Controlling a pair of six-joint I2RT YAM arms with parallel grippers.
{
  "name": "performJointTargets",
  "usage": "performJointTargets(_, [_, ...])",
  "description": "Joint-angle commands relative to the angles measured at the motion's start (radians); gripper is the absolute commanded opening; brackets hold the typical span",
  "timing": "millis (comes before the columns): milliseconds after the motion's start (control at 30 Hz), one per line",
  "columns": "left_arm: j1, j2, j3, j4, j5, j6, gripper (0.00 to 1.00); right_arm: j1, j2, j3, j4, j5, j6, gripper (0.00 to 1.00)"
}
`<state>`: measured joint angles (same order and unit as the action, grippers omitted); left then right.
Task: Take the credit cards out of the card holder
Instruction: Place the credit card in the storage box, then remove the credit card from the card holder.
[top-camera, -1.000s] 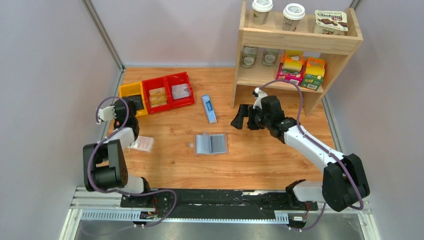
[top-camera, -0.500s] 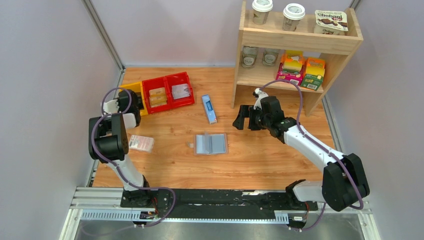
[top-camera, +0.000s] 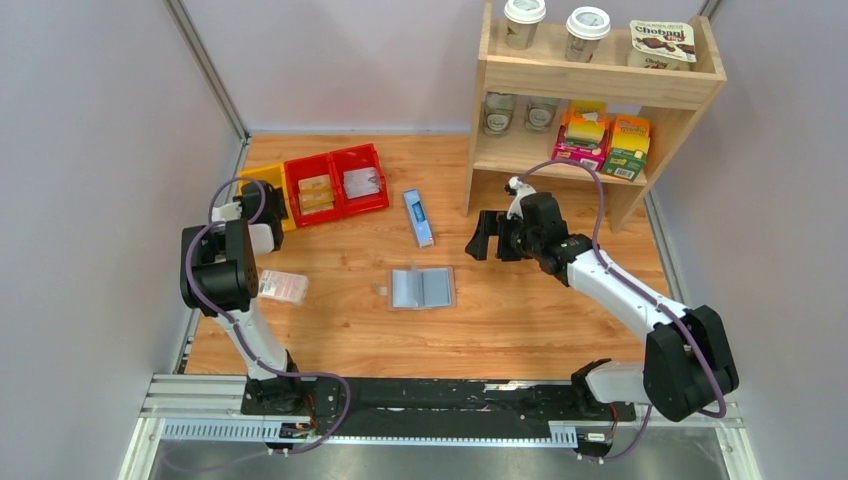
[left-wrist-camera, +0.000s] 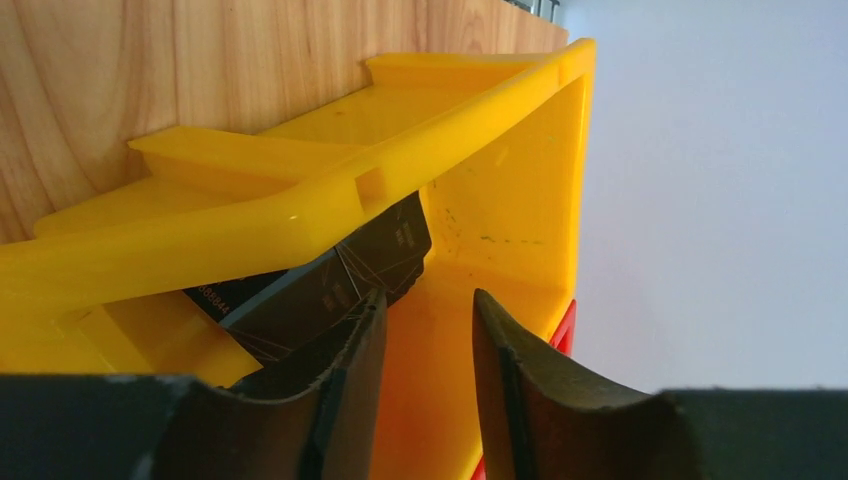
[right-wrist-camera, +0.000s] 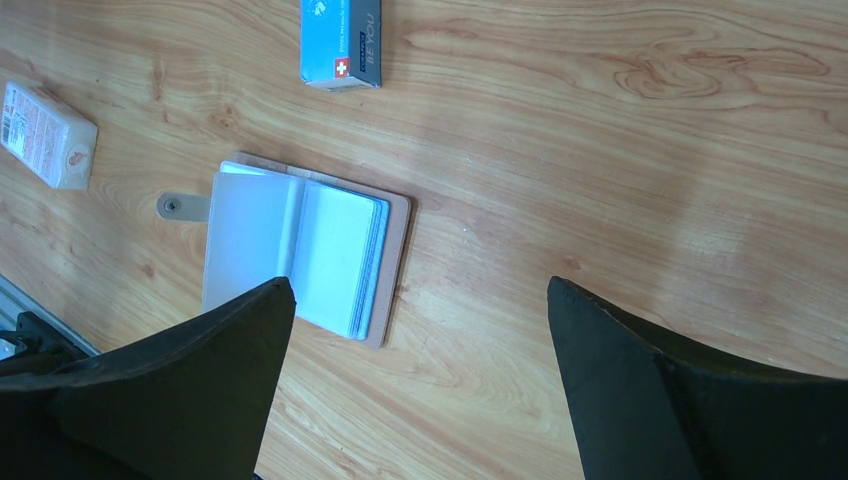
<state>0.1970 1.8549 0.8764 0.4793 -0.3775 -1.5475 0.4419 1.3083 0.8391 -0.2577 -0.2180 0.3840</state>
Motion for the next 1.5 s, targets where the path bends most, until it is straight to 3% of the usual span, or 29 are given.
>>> performJointTargets(0, [0.004, -0.063, -0.005, -0.033, 0.028, -0.016, 0.46, -0.003, -0.001, 0.037, 0.017, -0.014, -0.014, 1.00])
performJointTargets(167, [0.004, -0.189, -0.047, -0.096, 0.096, 0.000, 0.48, -0.003, 0.003, 0.031, 0.047, -0.078, 0.001, 1.00])
performJointTargets(367, [-0.062, -0.423, -0.044, -0.332, 0.221, 0.223, 0.48, -0.002, 0.066, 0.044, 0.060, -0.179, 0.038, 1.00])
performJointTargets(567, [-0.230, -0.585, -0.056, -0.474, 0.371, 0.530, 0.48, 0.029, 0.149, 0.061, 0.071, -0.230, 0.090, 1.00])
performJointTargets(733, [-0.420, -0.660, -0.079, -0.590, 0.489, 0.688, 0.48, 0.072, 0.210, 0.080, 0.071, -0.221, 0.139, 1.00])
performJointTargets(900, [-0.563, -0.652, -0.115, -0.630, 0.532, 0.811, 0.45, 0.127, 0.273, 0.098, 0.084, -0.192, 0.190, 1.00])
performJointTargets(1133, [-0.617, -0.530, -0.155, -0.573, 0.676, 0.862, 0.36, 0.191, 0.348, 0.132, 0.104, -0.149, 0.239, 1.00])
performJointTargets(1467, [-0.662, -0.370, -0.177, -0.555, 0.703, 0.892, 0.32, 0.247, 0.410, 0.158, 0.109, -0.096, 0.256, 1.00])
